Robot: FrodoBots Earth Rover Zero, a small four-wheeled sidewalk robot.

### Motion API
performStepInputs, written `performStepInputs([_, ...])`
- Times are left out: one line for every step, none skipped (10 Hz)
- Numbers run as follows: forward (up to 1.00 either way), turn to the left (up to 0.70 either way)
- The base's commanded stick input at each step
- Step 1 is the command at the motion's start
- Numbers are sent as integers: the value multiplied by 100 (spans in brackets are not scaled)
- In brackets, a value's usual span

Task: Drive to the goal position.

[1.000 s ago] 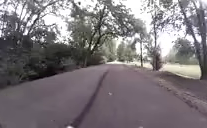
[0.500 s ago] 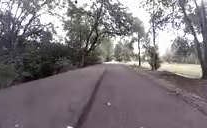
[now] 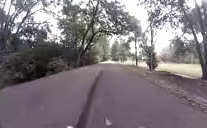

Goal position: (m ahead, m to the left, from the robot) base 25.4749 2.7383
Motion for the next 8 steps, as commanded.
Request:
performStepInputs([100, -15])
performStepInputs([100, -20])
performStepInputs([100, -20])
performStepInputs([100, -15])
performStepInputs([100, -9])
performStepInputs([100, -3])
performStepInputs([100, 1])
performStepInputs([100, 1])
